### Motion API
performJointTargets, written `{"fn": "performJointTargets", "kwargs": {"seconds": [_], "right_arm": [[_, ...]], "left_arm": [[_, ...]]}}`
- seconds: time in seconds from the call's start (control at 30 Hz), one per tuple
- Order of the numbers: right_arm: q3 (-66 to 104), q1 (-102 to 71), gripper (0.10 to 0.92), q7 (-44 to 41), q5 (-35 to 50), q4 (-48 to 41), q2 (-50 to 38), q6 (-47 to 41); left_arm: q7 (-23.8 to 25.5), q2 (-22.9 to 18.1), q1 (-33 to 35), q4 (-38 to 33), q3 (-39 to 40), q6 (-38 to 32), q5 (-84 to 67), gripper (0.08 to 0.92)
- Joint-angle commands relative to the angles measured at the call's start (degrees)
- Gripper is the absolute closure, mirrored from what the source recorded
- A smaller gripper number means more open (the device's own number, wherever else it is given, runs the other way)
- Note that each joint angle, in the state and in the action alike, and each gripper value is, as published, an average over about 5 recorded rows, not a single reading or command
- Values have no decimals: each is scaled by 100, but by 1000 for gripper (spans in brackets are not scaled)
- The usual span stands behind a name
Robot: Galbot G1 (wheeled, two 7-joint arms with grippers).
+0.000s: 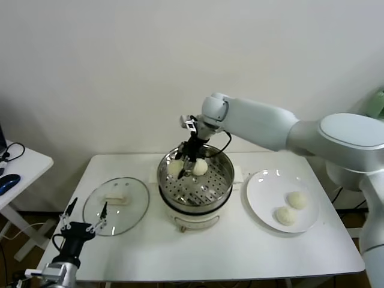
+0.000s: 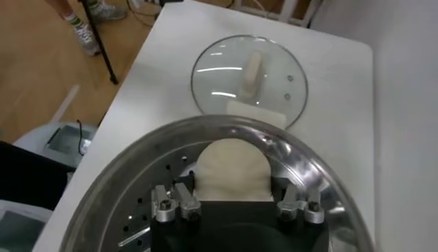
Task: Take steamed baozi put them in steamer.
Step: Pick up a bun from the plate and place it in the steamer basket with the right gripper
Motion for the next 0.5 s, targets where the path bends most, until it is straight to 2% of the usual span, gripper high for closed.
{"fn": "performJointTargets", "kwargs": {"seconds": [0.03,0.5], "right_arm": [[-49,-209,321,-4,-271,-100,171,3],[-19,-372,321,-31,-667,-282,238,142]], "left_arm": [[3,-55,-7,-13,11,11,9,177],[2,-58,-2,49,15,-16,5,177]]}}
